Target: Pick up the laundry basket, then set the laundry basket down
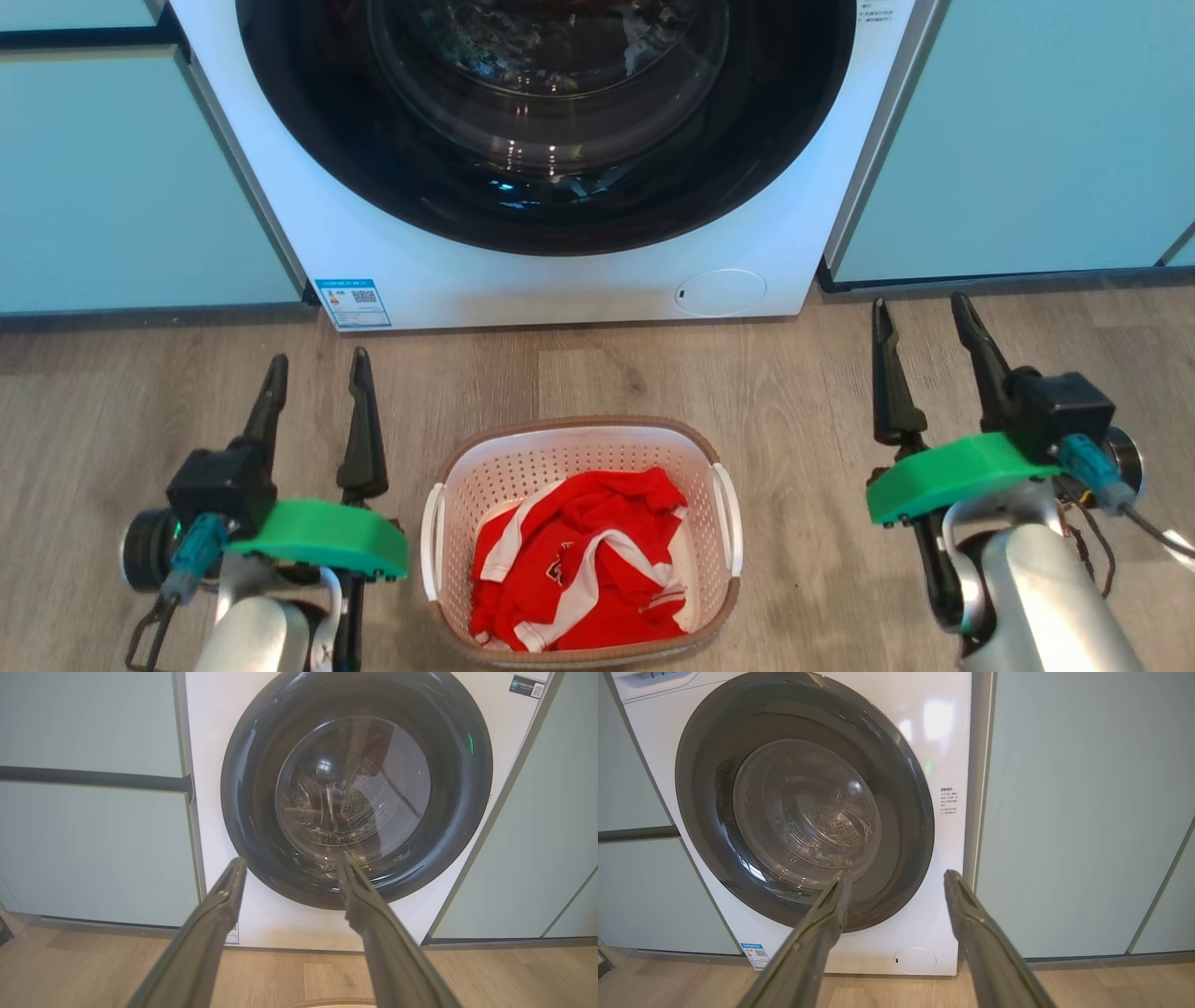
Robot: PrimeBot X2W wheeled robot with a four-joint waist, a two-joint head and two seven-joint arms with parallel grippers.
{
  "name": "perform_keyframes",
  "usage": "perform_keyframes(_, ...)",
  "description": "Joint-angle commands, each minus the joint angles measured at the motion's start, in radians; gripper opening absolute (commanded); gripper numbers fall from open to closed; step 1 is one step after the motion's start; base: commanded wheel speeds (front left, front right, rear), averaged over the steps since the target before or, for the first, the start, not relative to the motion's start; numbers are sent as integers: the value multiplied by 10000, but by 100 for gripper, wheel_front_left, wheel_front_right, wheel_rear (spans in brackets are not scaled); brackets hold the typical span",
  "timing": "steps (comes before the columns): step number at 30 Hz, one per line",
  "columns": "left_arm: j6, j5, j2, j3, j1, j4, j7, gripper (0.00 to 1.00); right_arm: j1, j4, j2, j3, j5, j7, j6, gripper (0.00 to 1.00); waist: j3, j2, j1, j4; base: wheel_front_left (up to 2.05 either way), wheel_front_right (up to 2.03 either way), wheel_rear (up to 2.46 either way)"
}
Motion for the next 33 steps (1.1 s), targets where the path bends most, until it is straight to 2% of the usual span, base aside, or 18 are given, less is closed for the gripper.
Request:
perform_keyframes(1, 6, 449, 76, 292, -505, -500, -143, 100, -330, -329, -85, 271, -354, -220, 61, 100, 4, 0, 0, -2, 0, 0, 0)
perform_keyframes(5, 27, 966, -8, 447, -584, -925, -261, 100, -397, -339, -89, 315, -670, -337, 64, 100, 11, 0, 0, -11, 0, 0, 0)
perform_keyframes(12, -72, 1697, -271, 831, -663, -1968, -466, 100, -572, -1257, -95, 259, -1082, -542, 68, 100, 62, 0, 0, 6, 0, 0, 0)
perform_keyframes(15, -650, 1519, -429, 879, -474, -1638, -554, 100, -508, -1369, -97, 313, -1172, -630, 69, 100, 45, 0, 0, 17, 0, 0, 0)
perform_keyframes(16, -650, 1519, -429, 879, -474, -1638, -554, 100, -508, -1369, -97, 313, -1172, -630, 69, 100, 45, 0, 0, 17, 0, 0, 0)
perform_keyframes(20, -1247, 1841, -559, 1120, -394, -1134, -659, 100, -404, -1102, -101, 331, -1430, -734, 71, 100, 32, 0, 0, 10, 0, 0, 0)
perform_keyframes(26, -1686, 1645, -744, 1414, -139, -40, -659, 100, -204, -269, -101, 421, -1003, -734, 71, 100, 13, 0, 0, -57, 0, 0, 0)
perform_keyframes(33, -1989, 1748, -801, 1524, -161, 1012, -659, 100, -209, 1152, -100, 537, -729, -734, 71, 100, 2, 0, 0, -121, 0, 0, 0)
